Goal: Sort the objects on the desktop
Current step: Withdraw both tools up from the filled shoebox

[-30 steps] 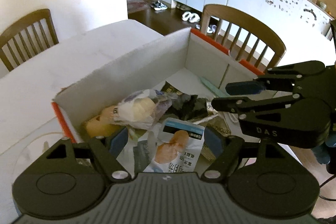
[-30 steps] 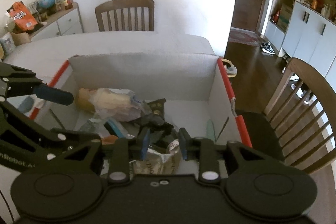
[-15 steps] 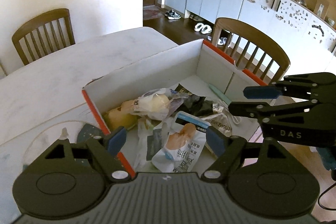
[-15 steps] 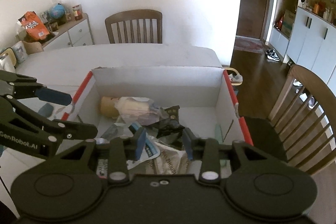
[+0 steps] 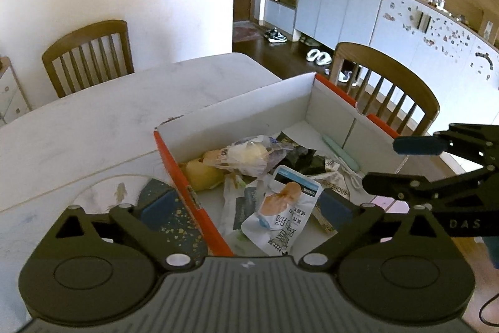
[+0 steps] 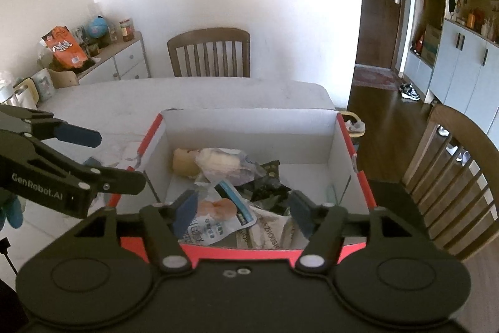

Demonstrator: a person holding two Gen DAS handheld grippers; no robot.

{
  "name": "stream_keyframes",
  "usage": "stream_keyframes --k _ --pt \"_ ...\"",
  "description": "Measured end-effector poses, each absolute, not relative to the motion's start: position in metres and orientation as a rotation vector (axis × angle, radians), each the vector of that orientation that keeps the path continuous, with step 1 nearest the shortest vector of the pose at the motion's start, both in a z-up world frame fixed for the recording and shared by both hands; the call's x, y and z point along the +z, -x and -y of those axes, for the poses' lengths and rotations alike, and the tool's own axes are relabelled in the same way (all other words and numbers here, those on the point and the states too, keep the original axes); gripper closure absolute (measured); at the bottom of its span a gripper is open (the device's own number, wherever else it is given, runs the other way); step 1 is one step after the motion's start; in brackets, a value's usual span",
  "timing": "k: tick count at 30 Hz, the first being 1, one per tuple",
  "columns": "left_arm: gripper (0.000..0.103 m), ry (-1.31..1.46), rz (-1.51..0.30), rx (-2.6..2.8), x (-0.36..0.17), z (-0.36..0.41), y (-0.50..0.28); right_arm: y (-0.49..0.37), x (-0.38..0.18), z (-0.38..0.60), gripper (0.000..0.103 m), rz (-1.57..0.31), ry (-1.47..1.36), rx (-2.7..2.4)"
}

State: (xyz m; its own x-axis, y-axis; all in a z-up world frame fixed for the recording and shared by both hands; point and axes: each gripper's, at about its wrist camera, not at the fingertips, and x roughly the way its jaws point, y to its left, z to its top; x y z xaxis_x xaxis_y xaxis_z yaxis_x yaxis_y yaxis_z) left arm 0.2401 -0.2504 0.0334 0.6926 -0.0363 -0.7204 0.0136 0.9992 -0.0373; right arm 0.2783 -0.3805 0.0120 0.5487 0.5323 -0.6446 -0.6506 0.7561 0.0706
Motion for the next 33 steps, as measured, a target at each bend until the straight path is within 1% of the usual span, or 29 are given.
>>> stream_keyframes --k 2,3,5,11,19,33 --pt "0.0 0.039 -0.801 -0.025 0.035 0.249 -0.236 -0.274 0.014 0.381 0.029 -0.696 0.18 0.711" --pt "0.0 0.041 -0.8 -0.025 0.036 0.249 -0.234 -0.271 0.015 0.382 0.027 -0.691 0.181 0.712" --pt "0.0 0.044 -0.799 -0.022 0.036 0.248 -0.229 -0.266 0.016 0.382 0.019 -0.682 0.181 0.718" --pt "0.0 0.043 -0.794 0.006 0.036 0.248 -0.216 -0.252 0.017 0.383 0.012 -0.673 0.169 0.717" --pt "0.0 0.036 -0.791 0.017 0.035 0.248 -0.201 -0.24 0.017 0.387 0.01 -0.677 0.142 0.707" --pt "0.0 0.007 -0.781 0.009 0.029 0.253 -0.189 -0.226 0.015 0.388 0.01 -0.689 0.139 0.693"
